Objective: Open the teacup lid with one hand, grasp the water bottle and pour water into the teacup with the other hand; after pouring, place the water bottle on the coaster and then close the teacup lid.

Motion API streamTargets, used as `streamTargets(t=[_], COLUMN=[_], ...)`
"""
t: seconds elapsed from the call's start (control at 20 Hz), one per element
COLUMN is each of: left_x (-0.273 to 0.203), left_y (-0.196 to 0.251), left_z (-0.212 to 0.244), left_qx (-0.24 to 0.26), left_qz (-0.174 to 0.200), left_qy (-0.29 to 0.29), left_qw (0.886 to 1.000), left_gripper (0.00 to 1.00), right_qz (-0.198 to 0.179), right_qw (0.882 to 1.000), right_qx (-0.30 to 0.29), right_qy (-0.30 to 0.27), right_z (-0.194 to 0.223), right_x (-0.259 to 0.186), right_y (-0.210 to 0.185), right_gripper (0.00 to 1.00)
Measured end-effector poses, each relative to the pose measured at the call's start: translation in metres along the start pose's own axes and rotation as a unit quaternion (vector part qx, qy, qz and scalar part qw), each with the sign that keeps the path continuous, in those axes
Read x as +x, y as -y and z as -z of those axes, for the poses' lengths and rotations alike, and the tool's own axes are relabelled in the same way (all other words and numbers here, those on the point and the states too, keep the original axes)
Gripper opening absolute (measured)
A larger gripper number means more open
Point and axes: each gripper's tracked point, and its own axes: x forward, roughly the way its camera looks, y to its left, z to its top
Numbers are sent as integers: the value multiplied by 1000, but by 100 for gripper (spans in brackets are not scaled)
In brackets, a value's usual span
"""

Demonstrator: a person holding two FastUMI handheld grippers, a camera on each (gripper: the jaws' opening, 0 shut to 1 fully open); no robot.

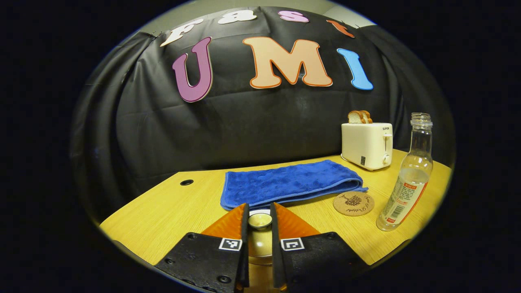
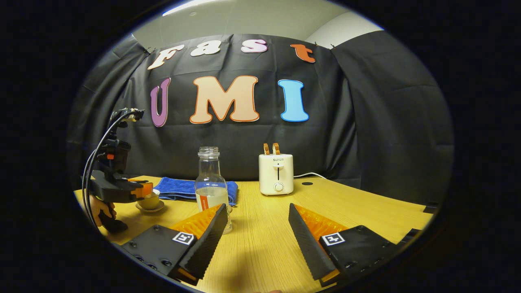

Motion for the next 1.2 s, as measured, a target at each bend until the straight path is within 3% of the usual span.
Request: streamTargets(t=[0.2,0.5,0.75,1.0,1.05,1.1,1.2], left_x=[-1,-10,-29,-63,-71,-78,-89], left_y=[-2,-13,-11,-23,-28,-32,-39], left_z=[0,-8,-19,-21,-23,-24,-29], left_qx=[2,8,2,-4,-9,-12,-9], left_qz=[-1,-22,-7,-3,-4,-6,-9], left_qy=[2,24,47,72,80,87,103], left_qw=[1000,999,999,997,997,996,995], left_gripper=[18,18,18,18,18,18,18], right_qz=[-1,-38,-75,-88,-86,-87,-85], right_qw=[1000,999,997,996,996,996,996], right_qx=[0,2,3,4,3,3,3], right_qy=[1,-1,-4,-7,-7,-8,-10], right_z=[0,1,2,4,5,6,7], right_x=[0,-1,2,20,24,28,38], right_y=[0,-19,-48,-70,-71,-74,-77], right_gripper=[96,93,100,93,100,93,100])
